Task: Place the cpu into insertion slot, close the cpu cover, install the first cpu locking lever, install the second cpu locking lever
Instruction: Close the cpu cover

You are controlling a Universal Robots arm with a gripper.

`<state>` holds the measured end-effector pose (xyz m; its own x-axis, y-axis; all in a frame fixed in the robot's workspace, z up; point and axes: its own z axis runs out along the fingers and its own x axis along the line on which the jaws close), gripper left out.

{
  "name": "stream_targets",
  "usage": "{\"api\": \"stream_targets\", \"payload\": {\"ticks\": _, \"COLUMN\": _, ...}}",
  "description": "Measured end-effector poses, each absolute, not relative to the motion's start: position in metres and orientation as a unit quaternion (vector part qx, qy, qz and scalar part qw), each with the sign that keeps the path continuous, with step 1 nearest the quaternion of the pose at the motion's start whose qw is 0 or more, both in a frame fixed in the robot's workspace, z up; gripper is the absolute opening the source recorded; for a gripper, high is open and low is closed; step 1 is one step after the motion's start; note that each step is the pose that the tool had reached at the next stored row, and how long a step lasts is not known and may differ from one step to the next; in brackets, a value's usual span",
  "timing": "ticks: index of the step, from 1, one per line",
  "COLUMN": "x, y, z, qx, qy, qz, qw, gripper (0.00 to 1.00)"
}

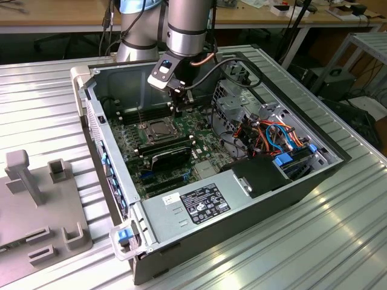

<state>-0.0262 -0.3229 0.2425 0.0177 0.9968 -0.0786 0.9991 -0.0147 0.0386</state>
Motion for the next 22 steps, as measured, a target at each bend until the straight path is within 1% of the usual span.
{"api": "stream_targets", "payload": {"ticks": 22, "x": -0.0349, "y": -0.3229, "z": 0.2422, "qx": 0.712, "qy": 0.701, "qz": -0.014, "qw": 0.041, "gripper": 0.11}}
